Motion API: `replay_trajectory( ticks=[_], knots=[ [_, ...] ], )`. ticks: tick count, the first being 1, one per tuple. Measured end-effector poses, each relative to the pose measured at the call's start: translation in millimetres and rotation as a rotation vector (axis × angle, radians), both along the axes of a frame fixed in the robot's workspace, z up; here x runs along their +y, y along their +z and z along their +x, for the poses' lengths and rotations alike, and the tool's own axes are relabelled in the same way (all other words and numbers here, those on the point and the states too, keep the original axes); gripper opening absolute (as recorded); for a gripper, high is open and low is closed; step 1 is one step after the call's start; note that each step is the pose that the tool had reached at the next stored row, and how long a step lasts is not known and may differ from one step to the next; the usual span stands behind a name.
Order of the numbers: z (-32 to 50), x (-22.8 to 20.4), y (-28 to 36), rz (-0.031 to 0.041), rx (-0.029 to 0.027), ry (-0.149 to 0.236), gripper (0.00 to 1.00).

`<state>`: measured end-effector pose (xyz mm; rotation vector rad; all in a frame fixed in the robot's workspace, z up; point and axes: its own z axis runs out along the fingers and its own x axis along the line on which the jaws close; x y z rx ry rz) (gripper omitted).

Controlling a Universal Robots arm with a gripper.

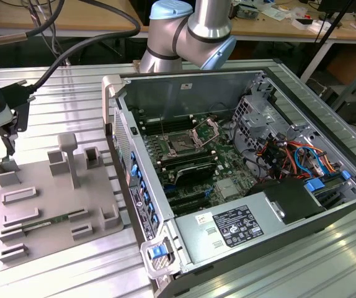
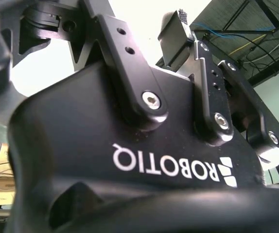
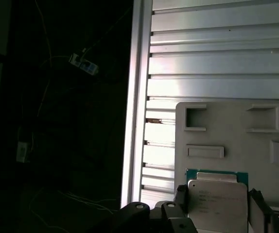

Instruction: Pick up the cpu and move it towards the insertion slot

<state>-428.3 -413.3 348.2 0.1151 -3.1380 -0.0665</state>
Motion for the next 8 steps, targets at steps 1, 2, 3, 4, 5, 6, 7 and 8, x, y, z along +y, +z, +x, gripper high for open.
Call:
replay_trajectory(
  ticks=[1,2,3,4,5,6,7,8],
  knots=[
    [0.0,0.0,0.4,-0.0001,0.0001,0.000,0.55],
    [0.0,0.0,0.8,0.0000,0.0001,0.000,0.55],
    [0.0,0.0,1.6,-0.0001,0.0002,0.000,0.55],
    [0.0,0.0,2.7,0.0001,-0.0001,0.000,0.55],
    [0.0,0.0,3.0,0.0000,0.0000,0.000,0.55],
    [0.0,0.0,3.2,0.0001,0.0001,0.000,0.55],
    [0.0,0.0,3.5,0.0001,0.0001,0.000,0.55],
    [0.0,0.0,3.7,0.0001,0.0001,0.000,0.55]
  ],
)
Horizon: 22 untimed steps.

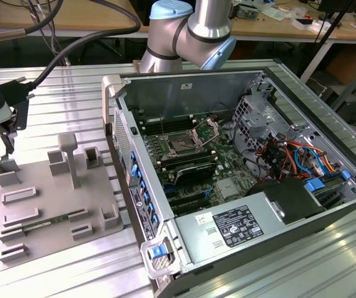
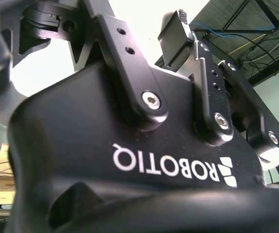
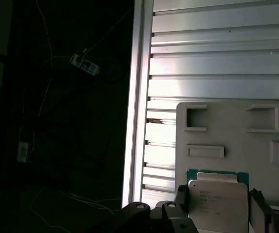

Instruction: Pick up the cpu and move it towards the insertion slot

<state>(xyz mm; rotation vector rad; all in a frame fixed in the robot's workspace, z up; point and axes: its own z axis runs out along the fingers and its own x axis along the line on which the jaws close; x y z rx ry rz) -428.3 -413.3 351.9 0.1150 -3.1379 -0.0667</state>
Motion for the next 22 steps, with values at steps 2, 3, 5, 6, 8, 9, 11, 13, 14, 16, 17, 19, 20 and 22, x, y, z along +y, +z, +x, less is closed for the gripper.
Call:
replay_trajectory(
  ticks=[2,3,5,6,8,9,11,13,14,16,17,19,20,22],
  knots=[
    [0.0,0.0,0.6,0.0000,0.0000,0.000,0.55],
    [0.0,0.0,1.0,0.0000,0.0000,0.000,0.55],
    [0.0,0.0,1.4,-0.0001,0.0001,0.000,0.55],
    [0.0,0.0,1.7,0.0000,0.0000,0.000,0.55],
    [0.0,0.0,2.1,0.0000,0.0000,0.000,0.55],
    [0.0,0.0,2.2,0.0000,0.0000,0.000,0.55],
    [0.0,0.0,2.7,0.0000,0.0001,0.000,0.55],
    [0.0,0.0,3.4,0.0000,0.0000,0.000,0.55],
    [0.0,0.0,3.7,0.0000,0.0001,0.000,0.55],
    [0.0,0.0,4.9,-0.0001,0.0001,0.000,0.55],
    [0.0,0.0,5.3,0.0000,0.0000,0.000,0.55],
    [0.0,0.0,6.5,0.0000,0.0000,0.000,0.55],
    [0.0,0.0,6.9,0.0000,0.0000,0.000,0.55],
    [0.0,0.0,7.9,0.0000,0.0001,0.000,0.55]
  ],
)
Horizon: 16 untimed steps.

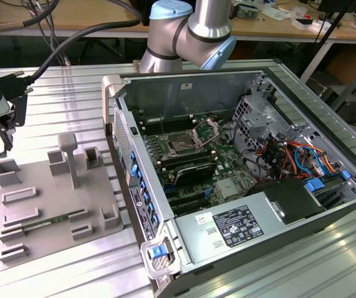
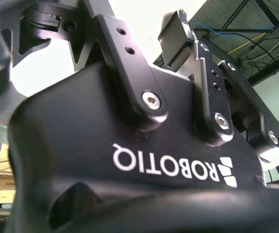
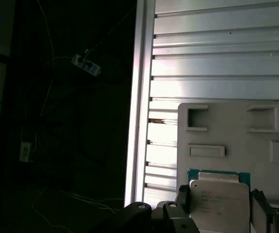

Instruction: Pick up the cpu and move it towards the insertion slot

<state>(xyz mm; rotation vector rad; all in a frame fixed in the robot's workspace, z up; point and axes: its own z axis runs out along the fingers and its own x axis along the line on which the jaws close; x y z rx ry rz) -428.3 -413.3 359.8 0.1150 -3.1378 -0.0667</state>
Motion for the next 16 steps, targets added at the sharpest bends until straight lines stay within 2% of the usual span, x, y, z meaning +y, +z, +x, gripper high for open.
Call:
replay_trajectory(
  ticks=[16],
  knots=[
    [0.0,0.0,8.7,0.0001,-0.0001,0.000,0.55]
  ],
)
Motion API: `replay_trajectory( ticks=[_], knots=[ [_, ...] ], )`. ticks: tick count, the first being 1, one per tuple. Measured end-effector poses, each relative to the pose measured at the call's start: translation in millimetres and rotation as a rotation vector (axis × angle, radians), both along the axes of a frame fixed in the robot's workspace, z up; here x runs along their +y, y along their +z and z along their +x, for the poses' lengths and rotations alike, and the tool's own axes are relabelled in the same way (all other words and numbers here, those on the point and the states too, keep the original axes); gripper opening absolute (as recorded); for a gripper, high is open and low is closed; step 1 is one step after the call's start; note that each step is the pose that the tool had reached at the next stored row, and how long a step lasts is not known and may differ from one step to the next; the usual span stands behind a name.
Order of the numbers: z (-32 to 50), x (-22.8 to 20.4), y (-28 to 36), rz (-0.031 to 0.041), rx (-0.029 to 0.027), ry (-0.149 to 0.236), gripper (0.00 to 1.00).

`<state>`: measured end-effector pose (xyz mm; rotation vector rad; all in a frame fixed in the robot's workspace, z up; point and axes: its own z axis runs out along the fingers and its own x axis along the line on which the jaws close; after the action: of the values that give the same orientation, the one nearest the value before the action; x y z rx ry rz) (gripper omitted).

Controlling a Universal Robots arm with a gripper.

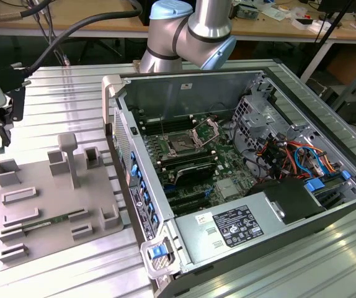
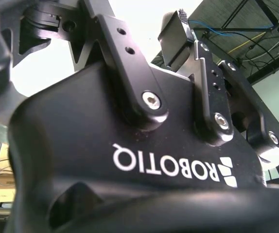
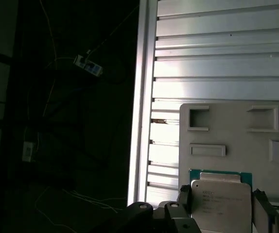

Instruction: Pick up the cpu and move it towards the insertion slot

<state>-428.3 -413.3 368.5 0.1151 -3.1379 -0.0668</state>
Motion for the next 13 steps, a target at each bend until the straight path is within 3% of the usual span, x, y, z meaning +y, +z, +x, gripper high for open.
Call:
replay_trajectory(
  ticks=[13],
  knots=[
    [0.0,0.0,4.0,-0.0001,0.0000,0.000,0.55]
  ],
)
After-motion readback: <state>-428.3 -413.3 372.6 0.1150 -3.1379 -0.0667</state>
